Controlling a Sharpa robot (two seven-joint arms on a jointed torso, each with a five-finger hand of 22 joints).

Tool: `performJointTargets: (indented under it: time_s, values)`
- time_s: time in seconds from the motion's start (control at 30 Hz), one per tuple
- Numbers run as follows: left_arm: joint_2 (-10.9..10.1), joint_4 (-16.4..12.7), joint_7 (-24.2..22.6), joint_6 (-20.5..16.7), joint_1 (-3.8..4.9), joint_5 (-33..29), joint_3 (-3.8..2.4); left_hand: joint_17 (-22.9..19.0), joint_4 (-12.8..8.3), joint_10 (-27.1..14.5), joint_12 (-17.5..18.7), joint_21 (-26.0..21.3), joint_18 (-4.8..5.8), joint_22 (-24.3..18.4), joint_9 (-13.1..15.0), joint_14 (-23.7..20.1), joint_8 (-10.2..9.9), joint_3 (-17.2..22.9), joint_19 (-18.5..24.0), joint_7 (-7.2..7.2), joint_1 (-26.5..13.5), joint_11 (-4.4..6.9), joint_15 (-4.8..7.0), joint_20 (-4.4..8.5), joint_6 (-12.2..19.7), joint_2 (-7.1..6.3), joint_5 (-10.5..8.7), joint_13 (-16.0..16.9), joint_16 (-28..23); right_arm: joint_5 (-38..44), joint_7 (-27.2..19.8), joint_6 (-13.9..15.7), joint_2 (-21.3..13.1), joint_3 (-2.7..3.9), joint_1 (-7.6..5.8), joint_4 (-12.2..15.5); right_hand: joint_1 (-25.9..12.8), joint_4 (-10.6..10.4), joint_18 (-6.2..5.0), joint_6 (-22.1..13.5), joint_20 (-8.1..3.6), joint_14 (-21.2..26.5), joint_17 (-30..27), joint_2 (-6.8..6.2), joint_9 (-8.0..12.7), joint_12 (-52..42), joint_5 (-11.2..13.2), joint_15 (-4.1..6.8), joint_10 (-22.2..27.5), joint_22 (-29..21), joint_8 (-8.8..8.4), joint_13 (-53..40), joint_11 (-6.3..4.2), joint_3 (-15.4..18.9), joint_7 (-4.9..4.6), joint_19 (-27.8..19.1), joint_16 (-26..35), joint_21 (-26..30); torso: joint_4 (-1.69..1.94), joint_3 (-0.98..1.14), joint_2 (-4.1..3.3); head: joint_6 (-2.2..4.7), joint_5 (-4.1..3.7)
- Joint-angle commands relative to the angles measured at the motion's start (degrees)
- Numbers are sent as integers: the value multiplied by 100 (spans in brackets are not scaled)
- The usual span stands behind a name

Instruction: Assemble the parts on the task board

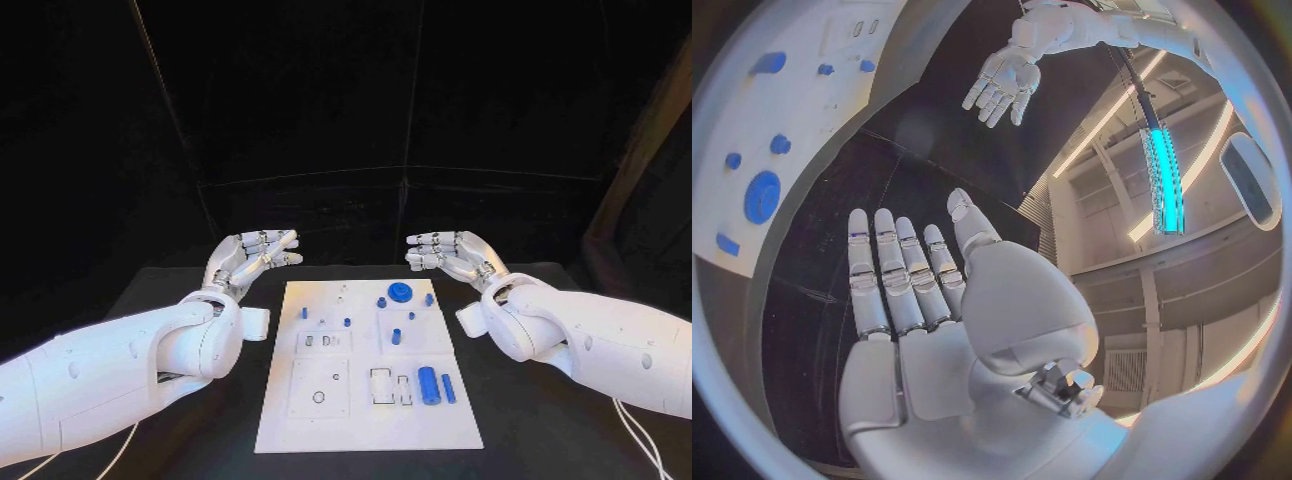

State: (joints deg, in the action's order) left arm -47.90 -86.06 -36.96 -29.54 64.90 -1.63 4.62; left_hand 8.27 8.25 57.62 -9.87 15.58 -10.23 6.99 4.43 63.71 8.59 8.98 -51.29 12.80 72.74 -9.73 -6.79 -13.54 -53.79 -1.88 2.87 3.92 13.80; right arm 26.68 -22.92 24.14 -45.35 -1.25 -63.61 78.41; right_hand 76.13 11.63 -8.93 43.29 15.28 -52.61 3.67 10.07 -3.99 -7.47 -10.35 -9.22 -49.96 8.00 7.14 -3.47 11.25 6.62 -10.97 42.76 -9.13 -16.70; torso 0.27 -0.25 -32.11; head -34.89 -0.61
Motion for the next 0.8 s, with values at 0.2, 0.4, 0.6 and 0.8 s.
performJointTargets:
  time_s: [0.2, 0.4, 0.6, 0.8]
  values:
    - [-187, -291, 173, 597, 117, 493, -8, 94, -162, 230, 162, -69, -41, -83, -57, 262, -132, -54, -248, -38, 28, 54, 58, 63, -185, 69, -2, -18, -107, 2474, 796, -503, 157, 13, -358, -369, 241, 504, -158, 1297, -548, -2019, 107, 21, 15, 150, 85, 558, -1466, 386, -39, -11, -362, -157, -27, 1434, -233, -1014, 52, 11, -320, 51, -76]
    - [-306, -642, 233, 665, 149, 501, -8, 120, -236, 225, 297, -190, -27, -167, -71, 179, -247, -101, -218, 4, -8, 13, 15, 37, -174, 84, 0, -20, -270, 4393, 1607, -775, 342, 48, -559, -567, 291, 499, -149, 1551, -813, -2909, 356, -138, 18, 308, 79, 803, -1823, 841, -122, -15, -530, -143, 88, 1799, -536, -1819, 106, -18, -584, 127, -193]
    - [-294, -793, 291, 730, 153, 475, -7, 136, -296, 190, 386, -291, -26, -234, -74, 104, -339, -142, -163, 52, -41, -29, -30, -4, -141, 95, 0, -21, -393, 5838, 2246, -1027, 551, 76, -611, -666, 201, 496, -153, 1667, -952, -3409, 785, -251, 23, 387, 88, 933, -1908, 1237, -237, -17, -637, -92, 181, 2016, -1138, -2495, 151, -32, -760, 193, -254]
    - [-280, -832, 328, 781, 152, 470, -6, 138, -303, 185, 394, -306, -26, -243, -73, 91, -351, -147, -154, 56, -48, -34, -37, -10, -138, 102, 0, -21, -412, 6610, 2578, -1149, 711, 85, -627, -704, 148, 495, -150, 1647, -971, -3369, 1364, -275, 24, 378, 108, 941, -1650, 1604, -346, -18, -632, -76, 211, 2001, -2110, -3076, 187, -41, -880, 220, -290]
